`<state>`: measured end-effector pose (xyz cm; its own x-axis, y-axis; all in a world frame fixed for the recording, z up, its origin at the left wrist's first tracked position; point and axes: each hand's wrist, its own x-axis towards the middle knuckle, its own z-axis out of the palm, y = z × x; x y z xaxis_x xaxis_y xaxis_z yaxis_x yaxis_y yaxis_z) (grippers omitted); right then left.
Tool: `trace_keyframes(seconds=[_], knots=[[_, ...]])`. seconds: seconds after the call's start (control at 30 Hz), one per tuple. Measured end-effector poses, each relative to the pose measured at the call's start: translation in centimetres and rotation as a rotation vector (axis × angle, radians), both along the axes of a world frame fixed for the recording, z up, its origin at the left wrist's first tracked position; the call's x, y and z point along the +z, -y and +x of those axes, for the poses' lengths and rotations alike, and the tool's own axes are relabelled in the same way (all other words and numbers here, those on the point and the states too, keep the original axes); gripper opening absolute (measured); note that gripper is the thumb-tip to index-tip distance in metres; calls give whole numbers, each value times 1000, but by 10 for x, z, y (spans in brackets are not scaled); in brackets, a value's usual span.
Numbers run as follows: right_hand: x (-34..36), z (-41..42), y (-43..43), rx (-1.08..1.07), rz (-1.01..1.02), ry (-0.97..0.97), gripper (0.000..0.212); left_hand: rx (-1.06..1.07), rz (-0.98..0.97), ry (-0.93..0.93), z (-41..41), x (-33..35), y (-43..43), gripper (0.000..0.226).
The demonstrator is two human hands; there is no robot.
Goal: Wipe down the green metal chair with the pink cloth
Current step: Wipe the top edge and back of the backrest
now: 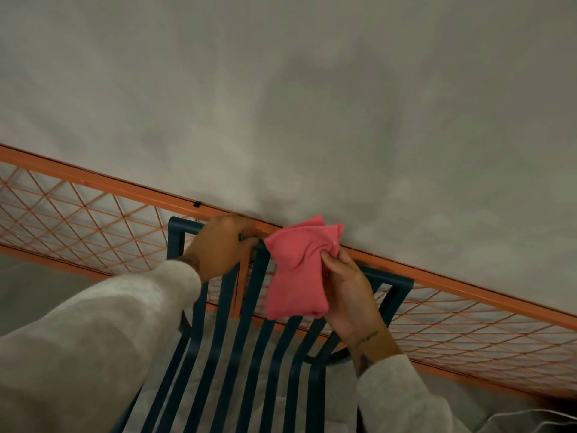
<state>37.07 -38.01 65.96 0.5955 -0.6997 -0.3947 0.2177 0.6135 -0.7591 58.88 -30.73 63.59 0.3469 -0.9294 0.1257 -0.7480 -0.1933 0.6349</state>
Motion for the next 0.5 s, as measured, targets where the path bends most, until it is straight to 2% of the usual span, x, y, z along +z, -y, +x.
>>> trace_keyframes(seconds=[0.03, 0.07, 0.13, 0.2, 0.27, 0.33, 0.37, 0.43, 0.5], knots=[[-1, -3, -2, 0, 6, -1, 43, 56, -66, -194, -16, 9, -8, 22], [0, -6, -6, -1, 13, 2, 42, 123, -52, -456, -32, 19, -16, 35], [-1, -11, -13, -11, 30, 11, 38, 195, 165, -1020, -61, 30, -30, 64], [-1, -16, -23, -9, 62, 32, 36, 150, 332, -1320, -85, 33, -45, 80], [0, -22, -33, 25, 76, 41, 36, 82, 289, -1435, -104, 32, -59, 67], [3, -31, -43, 70, 70, 23, 36, 88, 175, -1459, -118, 32, -72, 49], [2, -33, -44, 89, 63, 3, 37, 110, 141, -1465, -120, 28, -74, 48], [7, -45, -52, 143, 19, -75, 36, 223, 103, -1414, -128, 31, -86, 45], [12, -58, -62, 226, -71, -181, 33, 319, 76, -1271, -137, 35, -100, 38]])
